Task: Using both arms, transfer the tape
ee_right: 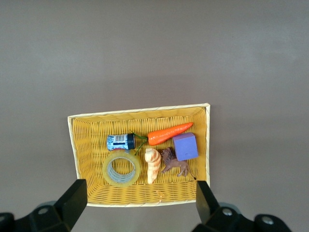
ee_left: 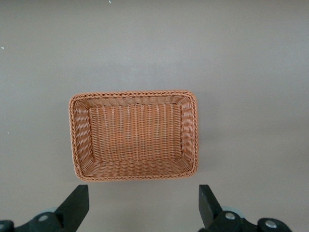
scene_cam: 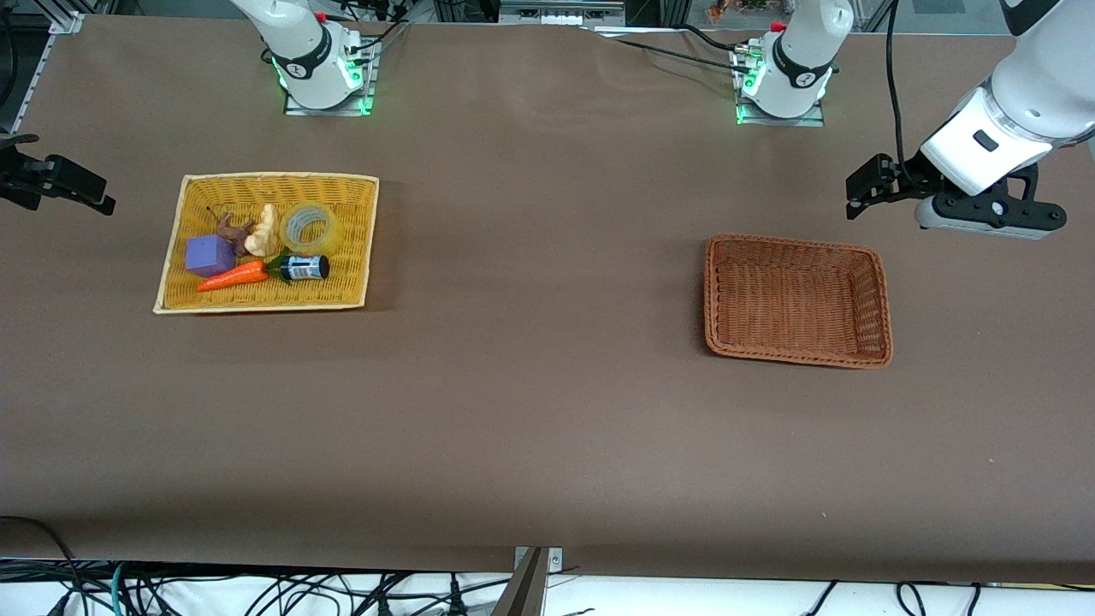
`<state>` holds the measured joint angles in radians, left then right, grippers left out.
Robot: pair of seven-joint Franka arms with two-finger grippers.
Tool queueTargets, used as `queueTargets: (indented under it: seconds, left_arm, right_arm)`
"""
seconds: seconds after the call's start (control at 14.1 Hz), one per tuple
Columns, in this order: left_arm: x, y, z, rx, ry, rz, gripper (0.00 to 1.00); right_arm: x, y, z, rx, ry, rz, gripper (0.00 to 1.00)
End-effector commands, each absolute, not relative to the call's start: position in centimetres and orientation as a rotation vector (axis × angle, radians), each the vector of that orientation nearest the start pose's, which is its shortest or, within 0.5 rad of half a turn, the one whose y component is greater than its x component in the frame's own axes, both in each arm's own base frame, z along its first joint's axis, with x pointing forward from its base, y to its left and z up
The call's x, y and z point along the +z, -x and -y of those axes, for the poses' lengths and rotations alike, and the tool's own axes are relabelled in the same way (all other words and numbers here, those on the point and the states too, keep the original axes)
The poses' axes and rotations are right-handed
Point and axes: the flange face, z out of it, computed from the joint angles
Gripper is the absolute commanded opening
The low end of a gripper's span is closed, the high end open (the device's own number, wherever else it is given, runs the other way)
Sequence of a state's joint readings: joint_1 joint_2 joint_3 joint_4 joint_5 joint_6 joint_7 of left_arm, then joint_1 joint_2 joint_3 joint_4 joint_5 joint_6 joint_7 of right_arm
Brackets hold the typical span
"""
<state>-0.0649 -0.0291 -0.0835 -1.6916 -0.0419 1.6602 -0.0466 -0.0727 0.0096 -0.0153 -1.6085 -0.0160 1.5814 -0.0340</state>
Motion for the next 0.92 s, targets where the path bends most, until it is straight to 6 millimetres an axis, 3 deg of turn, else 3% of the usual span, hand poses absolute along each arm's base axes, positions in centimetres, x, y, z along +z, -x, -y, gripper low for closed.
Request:
queueTargets:
  seconds: [0.0, 0.43, 0.64, 0.85]
  left_arm:
    - [59.6, -54.6, 8.6, 0.016, 3.160, -0.177, 1.00]
    - [59.6, -54.6, 8.7, 0.016, 3.160, -0.179, 1.00]
    - [59.6, -54.6, 8.7, 0.016, 3.160, -0.179, 1.00]
    - [59.6, -54.5, 8.8, 0.016, 3.160, -0.184, 1.00]
  right_arm:
    - [60.7, -55.5, 5.3, 0.064, 3.151, -0.067, 1.00]
    - [60.8, -55.6, 5.4, 0.055, 3.152, -0.063, 1.00]
    - [57.9, -57.1, 5.5, 0.122, 3.144, -0.067, 1.00]
    - [53.8, -57.7, 4.7, 0.234, 3.133, -0.071, 1.00]
